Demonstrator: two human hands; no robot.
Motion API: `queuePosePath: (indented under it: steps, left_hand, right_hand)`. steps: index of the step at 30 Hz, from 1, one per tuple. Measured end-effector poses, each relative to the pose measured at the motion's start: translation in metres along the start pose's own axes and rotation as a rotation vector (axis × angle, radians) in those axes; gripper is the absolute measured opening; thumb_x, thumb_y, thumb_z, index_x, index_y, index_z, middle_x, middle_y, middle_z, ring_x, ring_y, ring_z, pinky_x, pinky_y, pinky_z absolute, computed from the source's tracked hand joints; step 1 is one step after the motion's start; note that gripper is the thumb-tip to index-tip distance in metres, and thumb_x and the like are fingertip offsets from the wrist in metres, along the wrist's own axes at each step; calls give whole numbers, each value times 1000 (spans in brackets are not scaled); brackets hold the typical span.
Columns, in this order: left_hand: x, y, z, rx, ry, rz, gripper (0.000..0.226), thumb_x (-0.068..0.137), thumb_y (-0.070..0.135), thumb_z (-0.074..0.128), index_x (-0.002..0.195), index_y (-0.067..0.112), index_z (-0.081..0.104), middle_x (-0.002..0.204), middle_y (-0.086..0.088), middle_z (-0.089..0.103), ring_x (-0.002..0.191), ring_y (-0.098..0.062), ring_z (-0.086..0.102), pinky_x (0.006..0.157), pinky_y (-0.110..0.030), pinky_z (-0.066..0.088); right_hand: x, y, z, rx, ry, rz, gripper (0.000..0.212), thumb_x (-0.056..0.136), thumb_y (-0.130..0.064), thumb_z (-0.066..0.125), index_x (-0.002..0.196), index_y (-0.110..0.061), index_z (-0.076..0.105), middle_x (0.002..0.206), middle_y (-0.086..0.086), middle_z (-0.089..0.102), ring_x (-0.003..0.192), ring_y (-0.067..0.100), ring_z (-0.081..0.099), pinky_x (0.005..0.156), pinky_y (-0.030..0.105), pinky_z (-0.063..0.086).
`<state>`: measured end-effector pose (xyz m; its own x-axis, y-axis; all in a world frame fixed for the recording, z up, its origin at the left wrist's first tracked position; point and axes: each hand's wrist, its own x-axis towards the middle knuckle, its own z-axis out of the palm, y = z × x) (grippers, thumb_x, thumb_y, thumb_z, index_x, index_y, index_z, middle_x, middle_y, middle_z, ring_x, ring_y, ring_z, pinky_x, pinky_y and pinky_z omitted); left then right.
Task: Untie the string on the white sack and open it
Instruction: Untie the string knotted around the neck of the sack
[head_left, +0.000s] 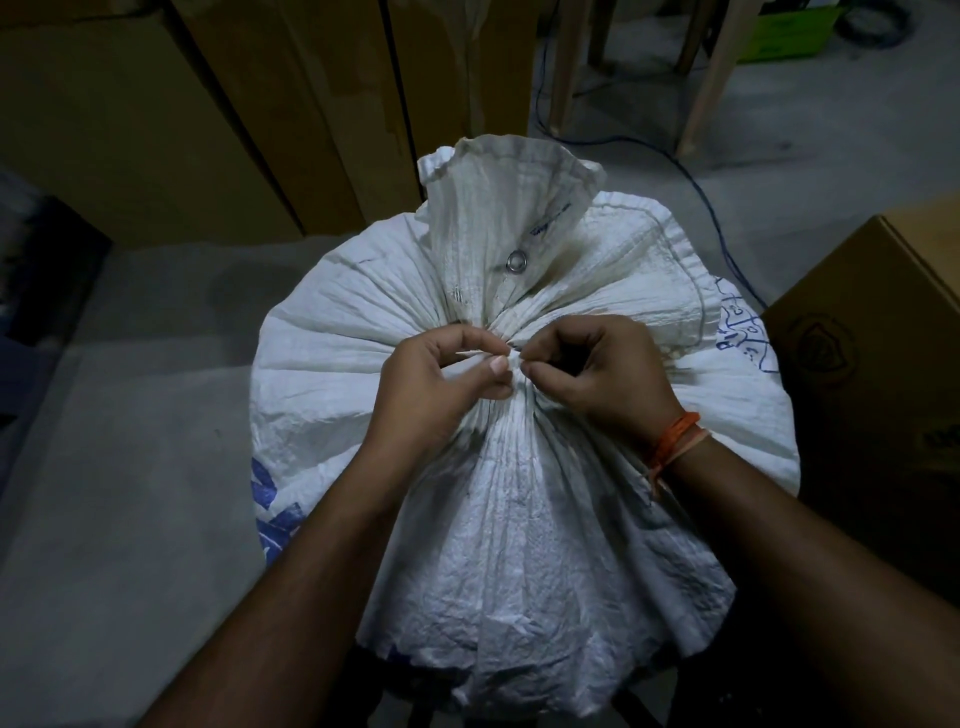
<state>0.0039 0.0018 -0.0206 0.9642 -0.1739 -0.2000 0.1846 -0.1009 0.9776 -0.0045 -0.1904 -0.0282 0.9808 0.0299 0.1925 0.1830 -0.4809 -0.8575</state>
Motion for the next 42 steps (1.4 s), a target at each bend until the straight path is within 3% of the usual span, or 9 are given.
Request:
queuePosePath:
  steps: [6,10,17,22,25,30,33,37,42]
  left_hand:
    - [-4,4,-2,3,-17,1,7,95,6,76,99,10,80,94,-12,85,82,-24,85,64,-12,56]
    - [-5,6,-5,6,-19,-8,8,96,5,75,101,8,80,104,-11,85,87,-28,85,73,-24,64]
    - [-6,6,-6,30,7,-16,11,94,6,77,103,12,80,106,-10,84,92,-29,85,81,-36,68]
    - [-3,9,-5,-77,62,-143,23,101,34,70,101,13,80,92,-15,84,79,-26,80,68,-31,54]
    - [0,5,-5,-70,92,-163,18,102,21,69,93,9,79,75,-4,82,63,-8,75,57,-18,51]
    - [-2,2,-7,23,46,-80,9,97,-2,71,96,6,77,79,-8,84,69,-8,80,67,-17,60]
    - [-1,3,-7,-1,46,-85,12,97,-1,71,94,9,77,90,-20,84,78,-17,82,86,-37,62]
    - [-1,2,-10,-14,37,-85,16,96,-2,72,90,12,76,87,-16,84,79,-17,83,78,-24,63]
    - [-5,4,-12,73,-11,-76,12,97,0,72,94,12,76,86,-13,83,78,-15,82,69,-15,57]
  right_hand:
    - [-5,1,7,83,-62,71,21,82,-19,83,99,-20,71,69,4,70,65,9,67,63,22,54]
    - [-4,-3,11,236,-68,140,19,86,-15,82,103,-13,75,86,30,74,85,46,74,83,56,63]
    - [-3,-8,8,384,-139,246,21,87,-10,81,108,-8,77,94,30,78,97,53,72,90,65,56]
    - [-3,-7,4,355,-145,250,16,88,4,72,103,-1,75,98,28,77,88,33,75,84,53,59]
    - [-4,-9,2,407,-127,280,18,85,-1,73,103,1,73,100,37,73,84,31,66,78,45,52]
    - [-3,-8,-7,599,-188,417,20,90,14,58,103,4,69,95,38,72,72,21,75,64,24,55]
    - [-2,-9,-10,742,-141,566,14,94,2,62,89,-7,73,84,16,74,68,20,77,61,20,59]
    - [-2,-7,-11,455,-51,444,8,87,9,72,91,2,68,76,25,67,54,17,63,52,20,50]
    - [-6,-4,-20,87,40,376,14,77,2,74,85,-9,73,86,24,77,77,44,72,78,51,59]
